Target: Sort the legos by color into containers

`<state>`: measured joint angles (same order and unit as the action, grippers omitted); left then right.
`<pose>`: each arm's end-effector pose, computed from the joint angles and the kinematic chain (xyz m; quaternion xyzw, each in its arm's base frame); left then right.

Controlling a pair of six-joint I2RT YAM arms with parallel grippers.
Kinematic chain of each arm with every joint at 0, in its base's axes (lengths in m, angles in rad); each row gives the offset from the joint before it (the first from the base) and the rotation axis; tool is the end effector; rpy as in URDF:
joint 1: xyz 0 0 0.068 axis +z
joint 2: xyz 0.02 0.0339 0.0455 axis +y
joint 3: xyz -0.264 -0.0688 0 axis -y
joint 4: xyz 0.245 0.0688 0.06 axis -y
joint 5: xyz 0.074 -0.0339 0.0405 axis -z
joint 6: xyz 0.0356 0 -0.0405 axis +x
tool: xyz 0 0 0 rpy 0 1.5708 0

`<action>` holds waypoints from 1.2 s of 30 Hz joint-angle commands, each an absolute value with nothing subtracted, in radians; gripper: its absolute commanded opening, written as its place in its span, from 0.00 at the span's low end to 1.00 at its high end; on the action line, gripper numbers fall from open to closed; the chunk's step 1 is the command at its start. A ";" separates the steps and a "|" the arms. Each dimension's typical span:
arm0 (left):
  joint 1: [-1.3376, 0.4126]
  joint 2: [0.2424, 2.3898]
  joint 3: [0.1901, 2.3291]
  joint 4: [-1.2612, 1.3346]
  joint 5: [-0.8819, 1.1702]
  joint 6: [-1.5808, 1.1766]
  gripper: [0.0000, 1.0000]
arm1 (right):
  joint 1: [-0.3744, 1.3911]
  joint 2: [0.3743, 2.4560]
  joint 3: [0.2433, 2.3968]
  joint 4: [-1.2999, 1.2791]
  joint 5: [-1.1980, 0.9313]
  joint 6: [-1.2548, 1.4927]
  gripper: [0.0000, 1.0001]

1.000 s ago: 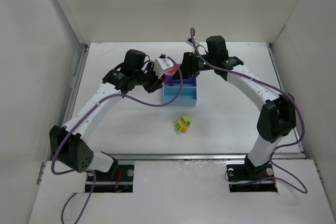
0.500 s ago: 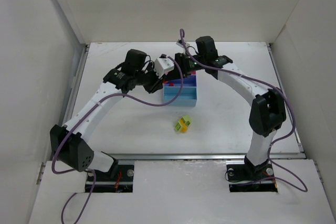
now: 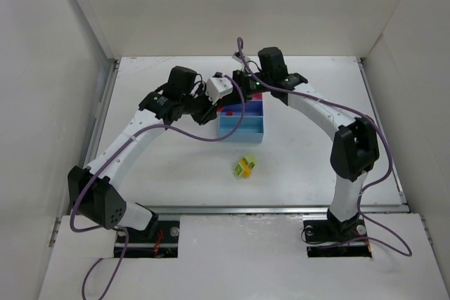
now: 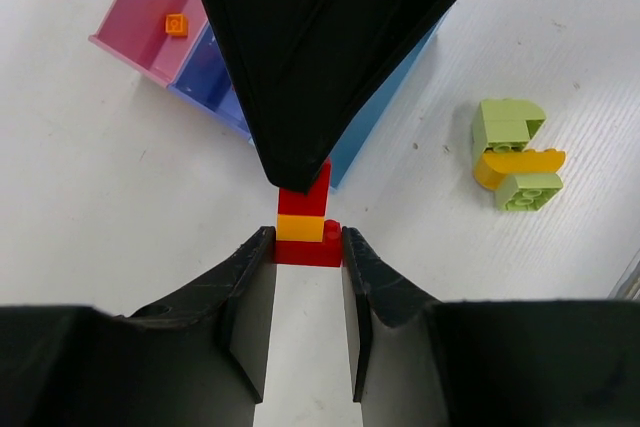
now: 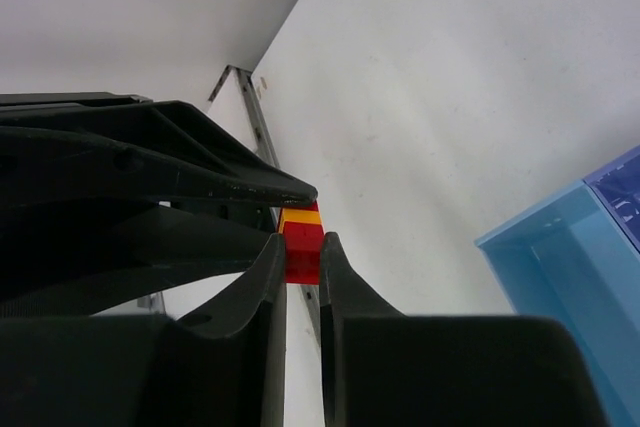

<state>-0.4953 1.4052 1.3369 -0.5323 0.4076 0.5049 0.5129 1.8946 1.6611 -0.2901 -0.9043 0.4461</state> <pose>0.2687 -0.1612 0.3567 0.4982 0.7150 -0.1768 0.4575 0.3691 0.2400 0.3175 -0.2443 0.7713 0.5432 0.2245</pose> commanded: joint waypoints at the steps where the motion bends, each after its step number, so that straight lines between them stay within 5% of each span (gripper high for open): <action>1: -0.499 1.382 1.333 -0.491 0.414 0.480 0.00 | 0.525 1.904 1.697 -0.253 -0.919 0.423 0.00; 30: -0.499 1.355 1.198 -0.473 0.334 0.489 0.00 | 0.325 1.809 1.557 -0.299 -0.882 0.426 0.00; 36: -0.499 1.355 1.189 -0.472 0.334 0.471 0.00 | 0.325 1.809 1.589 -0.362 -0.650 0.426 0.00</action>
<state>-0.4999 1.3899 1.2018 -0.4778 0.3325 0.4870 0.3214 1.8553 1.5543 -0.3252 -0.8017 0.4416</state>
